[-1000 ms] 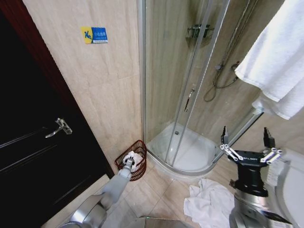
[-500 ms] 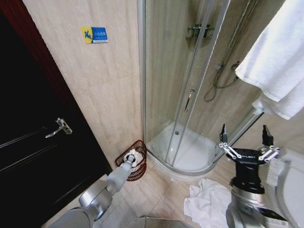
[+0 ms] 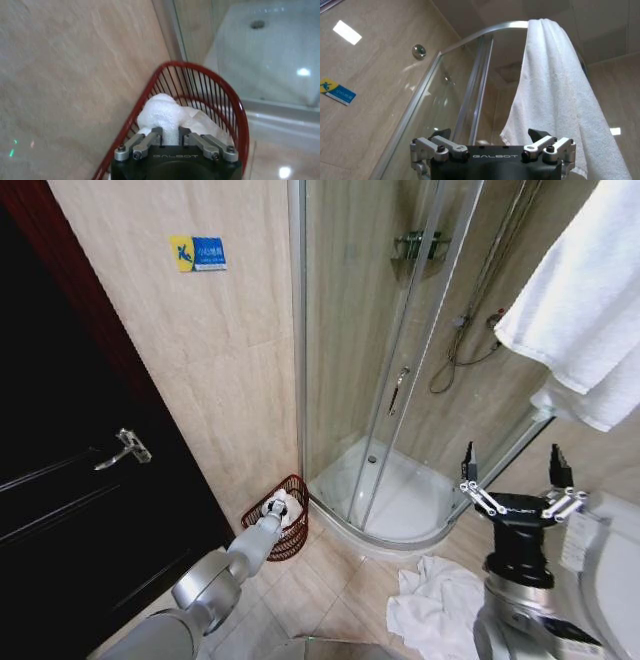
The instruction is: Discard the used towel into the hamper.
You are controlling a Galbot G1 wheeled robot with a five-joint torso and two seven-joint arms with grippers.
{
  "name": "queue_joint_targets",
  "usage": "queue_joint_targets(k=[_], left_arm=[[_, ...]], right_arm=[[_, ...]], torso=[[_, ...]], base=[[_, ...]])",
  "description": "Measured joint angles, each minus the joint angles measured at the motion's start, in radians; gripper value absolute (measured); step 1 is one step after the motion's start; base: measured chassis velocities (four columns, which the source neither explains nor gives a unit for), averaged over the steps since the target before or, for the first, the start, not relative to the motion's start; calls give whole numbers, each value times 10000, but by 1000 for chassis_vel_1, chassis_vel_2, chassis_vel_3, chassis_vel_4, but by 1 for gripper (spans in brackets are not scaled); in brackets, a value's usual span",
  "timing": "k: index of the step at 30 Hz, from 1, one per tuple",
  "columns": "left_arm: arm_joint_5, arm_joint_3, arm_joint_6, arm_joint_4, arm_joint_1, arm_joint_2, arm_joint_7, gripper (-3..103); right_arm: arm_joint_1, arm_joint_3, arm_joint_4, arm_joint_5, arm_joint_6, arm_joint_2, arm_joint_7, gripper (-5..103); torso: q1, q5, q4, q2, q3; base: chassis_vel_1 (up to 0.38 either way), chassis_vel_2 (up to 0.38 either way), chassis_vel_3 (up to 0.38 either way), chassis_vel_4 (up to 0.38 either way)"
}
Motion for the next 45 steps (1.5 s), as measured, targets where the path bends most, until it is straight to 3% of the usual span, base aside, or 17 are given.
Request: queue_joint_targets(k=[4,7,8,11,12,13,16,17,19,20,21,26,28,30,34,40,45], left_arm=[[270,427,531,-334,195,209,230,33],[413,990,985,-747,338,557,568,50],[413,990,985,-747,338,557,568,50],[437,1028,1030,-980,417,652,666,66],[437,1028,1030,-980,417,652,666,66],[373,1020,1030,-1147,473,729,697,66],[-155,1013,1074,-1947,764,1135,755,83],[-155,1013,1074,-1947,764,1135,755,83],[-812,1003,1538,-3511,1309,1765,762,93],[-812,1003,1538,-3511,1309,1765,762,93],[-1053,911,1791,-4300,1611,2045,744,97],[-1895,-255,2574,-7599,3310,3228,441,100],[-1952,-533,2622,-8247,3686,3448,392,100],[-1969,-1339,2768,-9880,4727,3988,338,100],[-1955,-2306,2832,-11420,6011,4403,194,100],[-1822,-3277,2874,-12994,7399,4290,1,100],[-1389,-4454,2865,-14504,8564,3613,-124,100]], right_arm=[[-43,3,-39,-11,7,0,-32,100],[-91,-2,-66,-52,7,0,-59,100],[-91,-2,-66,-52,7,0,-59,100],[-105,-28,-82,-94,2,0,-79,100],[-105,-28,-82,-94,2,0,-79,100],[-94,-46,-87,-113,-13,0,-81,100],[-62,-55,-90,-209,-189,0,-47,100],[-62,-55,-90,-209,-189,0,-47,100],[-152,8,-29,-327,-701,0,116,100],[-152,8,-29,-327,-701,0,116,100],[-200,22,25,-333,-975,0,216,100],[-222,46,331,-304,-1940,-1,509,100],[-204,50,409,-273,-2152,0,555,100],[-186,100,564,-185,-2590,0,623,100],[-430,236,570,-77,-2663,-48,685,100],[-490,523,573,154,-2875,-271,832,100],[-360,586,582,351,-3203,-357,884,100]], torso=[[0,-2,-4,0,0],[-1,2,2,0,0],[-1,2,2,0,0],[0,-1,-4,0,-1],[0,-1,-4,0,-1],[0,-1,-4,0,-1],[0,-1,-4,0,-1],[0,-1,-4,0,-1],[0,1,1,0,-1],[0,1,1,0,-1],[0,-2,-3,0,-1],[0,-2,1,0,-1],[-1,-1,1,1,-2],[-1,-4,4,1,-1],[-1,-2,-3,1,-2],[-2,-2,-2,1,-2],[-2,0,-3,1,-2]], base=[[0,0,0,0],[0,0,0,0],[0,0,0,0],[0,0,0,0],[0,0,0,0],[0,0,0,0],[0,0,0,0],[0,0,0,0],[0,0,0,0],[0,0,0,0],[0,0,0,0],[0,0,0,0],[0,0,0,0],[0,0,0,0],[0,0,0,0],[0,0,0,0],[0,0,0,0]])
